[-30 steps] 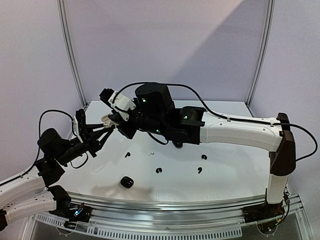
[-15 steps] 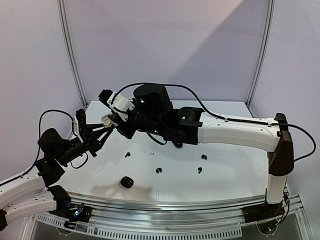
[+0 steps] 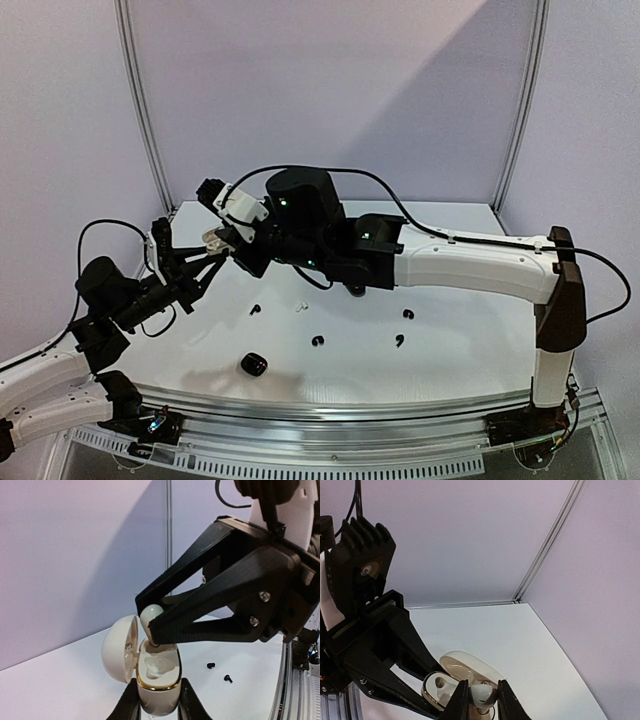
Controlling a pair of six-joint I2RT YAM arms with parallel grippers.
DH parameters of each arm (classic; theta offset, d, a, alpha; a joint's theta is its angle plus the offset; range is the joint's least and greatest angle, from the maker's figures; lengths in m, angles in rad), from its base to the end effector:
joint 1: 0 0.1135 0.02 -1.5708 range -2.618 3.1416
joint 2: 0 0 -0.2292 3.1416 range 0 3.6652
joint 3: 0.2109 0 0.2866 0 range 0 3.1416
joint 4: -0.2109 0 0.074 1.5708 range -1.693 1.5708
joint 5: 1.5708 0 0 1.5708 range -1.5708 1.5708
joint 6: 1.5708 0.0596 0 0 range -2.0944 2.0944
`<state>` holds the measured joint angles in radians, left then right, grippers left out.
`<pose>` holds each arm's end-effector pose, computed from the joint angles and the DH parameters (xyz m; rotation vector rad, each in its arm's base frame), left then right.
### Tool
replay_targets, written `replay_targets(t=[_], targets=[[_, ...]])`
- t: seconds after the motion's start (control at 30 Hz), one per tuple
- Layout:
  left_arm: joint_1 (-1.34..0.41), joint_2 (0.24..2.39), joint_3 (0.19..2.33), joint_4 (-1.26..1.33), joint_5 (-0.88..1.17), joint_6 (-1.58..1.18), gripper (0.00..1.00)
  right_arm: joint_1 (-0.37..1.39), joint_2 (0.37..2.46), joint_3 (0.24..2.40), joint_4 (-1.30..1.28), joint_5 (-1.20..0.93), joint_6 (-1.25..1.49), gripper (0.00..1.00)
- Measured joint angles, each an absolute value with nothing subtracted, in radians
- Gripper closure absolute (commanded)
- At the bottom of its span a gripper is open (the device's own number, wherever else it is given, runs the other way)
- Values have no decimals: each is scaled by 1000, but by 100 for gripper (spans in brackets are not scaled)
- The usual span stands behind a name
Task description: Insert the wireless bluetooth earbuds into the charging case
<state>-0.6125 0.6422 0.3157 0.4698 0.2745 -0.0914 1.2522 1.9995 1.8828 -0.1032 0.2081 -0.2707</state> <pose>0.1962 -0.1576 0.2365 0.6013 1.3512 -0.7707 0.1776 0.4992 0.3201 -1.1388 1.4141 0.5165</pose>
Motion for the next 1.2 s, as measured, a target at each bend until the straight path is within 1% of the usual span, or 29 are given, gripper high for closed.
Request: replay_targets(t=[0.07,0.67,0.87,1.07,1.2], targets=[[-612,642,316,470,274,-89,100,1252,2001,1885,-104,208,-271,79],[-613,647,316,481,275,-78,100,1252,2004,1886,-111,212,-266,78],[-613,648,316,481,274,-78,100,1252,2004,1886,-111,222,-240,75],[-613,648,316,481,272,-78,100,1252,2004,1886,-111,228,-220,75],[-613,648,316,481,272,-78,100,1252,2004,1886,-110,227,-212,68]])
